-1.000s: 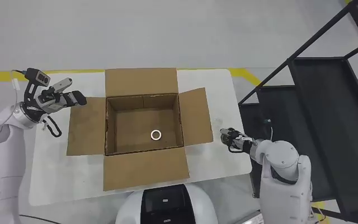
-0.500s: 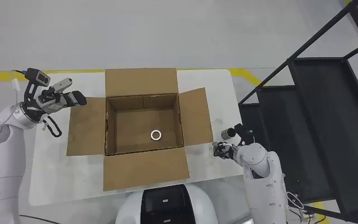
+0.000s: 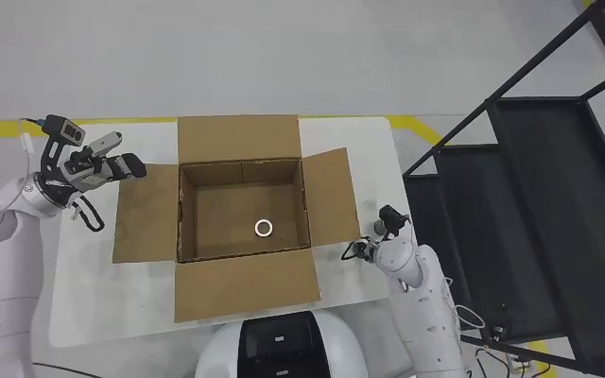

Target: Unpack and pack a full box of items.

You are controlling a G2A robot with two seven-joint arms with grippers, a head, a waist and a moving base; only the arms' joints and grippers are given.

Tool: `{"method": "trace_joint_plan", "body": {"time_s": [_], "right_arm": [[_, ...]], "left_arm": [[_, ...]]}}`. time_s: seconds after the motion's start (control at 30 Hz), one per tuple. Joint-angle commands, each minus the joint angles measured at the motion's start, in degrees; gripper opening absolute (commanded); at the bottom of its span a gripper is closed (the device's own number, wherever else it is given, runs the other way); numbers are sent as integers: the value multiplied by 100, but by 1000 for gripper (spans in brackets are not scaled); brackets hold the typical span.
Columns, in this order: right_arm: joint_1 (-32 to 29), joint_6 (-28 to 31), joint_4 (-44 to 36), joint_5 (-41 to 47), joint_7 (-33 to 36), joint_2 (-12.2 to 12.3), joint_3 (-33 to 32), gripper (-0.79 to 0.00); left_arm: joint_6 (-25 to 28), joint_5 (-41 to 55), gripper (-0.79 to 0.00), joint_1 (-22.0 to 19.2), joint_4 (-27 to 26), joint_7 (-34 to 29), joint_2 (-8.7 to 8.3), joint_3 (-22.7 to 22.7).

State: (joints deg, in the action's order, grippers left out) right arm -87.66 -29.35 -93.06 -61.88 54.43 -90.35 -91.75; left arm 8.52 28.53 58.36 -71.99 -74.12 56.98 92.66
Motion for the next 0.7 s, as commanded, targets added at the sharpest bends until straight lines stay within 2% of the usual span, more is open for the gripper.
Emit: {"method": "trace_joint_plan", "body": {"time_s": [0.0, 0.17, 0.27, 0.33, 0.37, 0.4, 0.43, 0.67], "right_arm": [[33, -87, 62, -98, -55, 2, 83, -785], [101, -113, 245, 24, -80, 11, 177, -782], [133, -114, 326, 99, -134, 19, 213, -745], [147, -135, 357, 127, -181, 26, 230, -594], [154, -148, 368, 138, -200, 29, 238, -486], [159, -159, 370, 148, -224, 33, 244, -308], [157, -180, 356, 139, -253, 37, 249, 0], [21, -326, -71, 144, -178, 83, 201, 0]], "left_arm": [[0, 0, 0, 0, 0, 0, 0, 0], [0, 0, 0, 0, 0, 0, 0, 0], [0, 0, 0, 0, 0, 0, 0, 0], [0, 0, 0, 0, 0, 0, 0, 0], [0, 0, 0, 0, 0, 0, 0, 0], [0, 0, 0, 0, 0, 0, 0, 0], [0, 0, 0, 0, 0, 0, 0, 0], [0, 0, 0, 0, 0, 0, 0, 0]]}}
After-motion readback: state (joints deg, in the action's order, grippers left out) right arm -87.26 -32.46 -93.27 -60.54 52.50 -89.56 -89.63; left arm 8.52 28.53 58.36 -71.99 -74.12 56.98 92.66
